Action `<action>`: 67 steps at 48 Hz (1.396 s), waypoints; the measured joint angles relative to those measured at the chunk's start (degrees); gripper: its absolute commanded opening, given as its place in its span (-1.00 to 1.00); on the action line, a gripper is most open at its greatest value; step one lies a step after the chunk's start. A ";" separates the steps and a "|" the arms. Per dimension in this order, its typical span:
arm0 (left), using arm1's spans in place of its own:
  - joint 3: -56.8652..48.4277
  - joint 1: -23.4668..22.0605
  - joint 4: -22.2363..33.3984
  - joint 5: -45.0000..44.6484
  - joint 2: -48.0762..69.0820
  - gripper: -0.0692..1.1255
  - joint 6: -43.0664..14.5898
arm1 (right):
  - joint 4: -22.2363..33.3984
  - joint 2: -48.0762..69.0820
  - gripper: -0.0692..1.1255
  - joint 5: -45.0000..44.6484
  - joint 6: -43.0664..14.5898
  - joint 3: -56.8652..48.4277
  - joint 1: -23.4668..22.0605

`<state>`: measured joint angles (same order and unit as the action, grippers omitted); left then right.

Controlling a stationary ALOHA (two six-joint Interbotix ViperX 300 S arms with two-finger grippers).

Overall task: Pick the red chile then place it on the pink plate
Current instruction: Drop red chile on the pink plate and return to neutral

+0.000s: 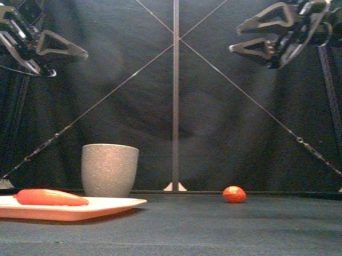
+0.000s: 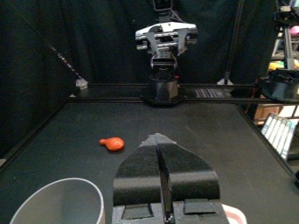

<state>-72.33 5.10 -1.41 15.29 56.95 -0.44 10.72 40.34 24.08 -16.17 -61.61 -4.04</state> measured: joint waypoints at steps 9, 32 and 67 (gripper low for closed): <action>-0.09 0.18 0.00 0.00 0.09 -0.92 0.00 | -1.14 12.74 0.56 -0.09 -0.09 -7.47 -0.53; -0.35 0.26 0.00 0.00 0.09 -0.92 0.00 | -1.05 18.28 0.56 -0.09 -0.18 -8.79 -0.53; -0.53 0.70 0.09 0.00 0.09 -0.92 0.00 | -1.05 17.23 0.56 -0.70 -0.18 -9.05 -0.62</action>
<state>-72.86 5.80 -1.32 15.29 57.04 -0.44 9.67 57.57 23.38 -16.35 -70.66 -4.66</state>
